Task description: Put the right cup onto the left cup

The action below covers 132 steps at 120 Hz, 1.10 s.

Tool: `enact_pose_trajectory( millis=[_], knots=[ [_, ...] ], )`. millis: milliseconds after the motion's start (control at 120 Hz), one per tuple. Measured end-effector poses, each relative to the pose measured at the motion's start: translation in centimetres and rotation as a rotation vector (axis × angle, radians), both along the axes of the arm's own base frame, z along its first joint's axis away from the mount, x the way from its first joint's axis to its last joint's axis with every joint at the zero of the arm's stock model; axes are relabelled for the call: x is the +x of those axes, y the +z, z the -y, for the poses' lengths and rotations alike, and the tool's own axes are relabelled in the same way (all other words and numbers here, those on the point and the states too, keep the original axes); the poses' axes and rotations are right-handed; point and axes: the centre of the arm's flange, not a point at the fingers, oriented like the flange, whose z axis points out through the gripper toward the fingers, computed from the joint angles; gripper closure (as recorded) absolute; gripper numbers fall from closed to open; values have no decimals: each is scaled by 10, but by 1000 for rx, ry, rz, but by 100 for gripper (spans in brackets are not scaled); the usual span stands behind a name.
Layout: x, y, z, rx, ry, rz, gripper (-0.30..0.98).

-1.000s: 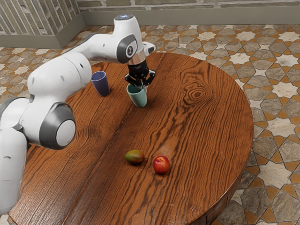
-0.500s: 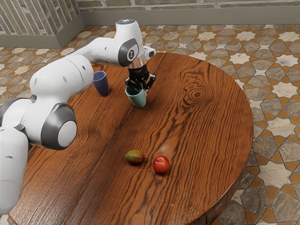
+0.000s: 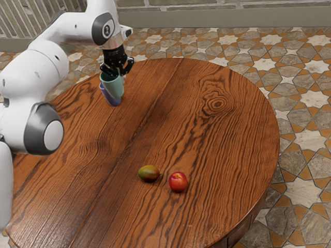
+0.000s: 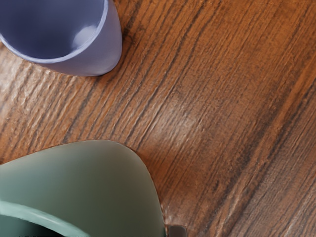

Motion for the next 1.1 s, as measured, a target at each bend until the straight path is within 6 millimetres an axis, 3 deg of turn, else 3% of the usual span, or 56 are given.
enact_pose_trajectory(
  millis=[100,183,517,1100],
  knots=[
    [5,39,-22,22,23,71,78],
    [10,51,-32,39,32,107,78],
    [20,22,-62,60,67,88,78],
    [42,-16,-67,41,70,152,78]
  ],
)
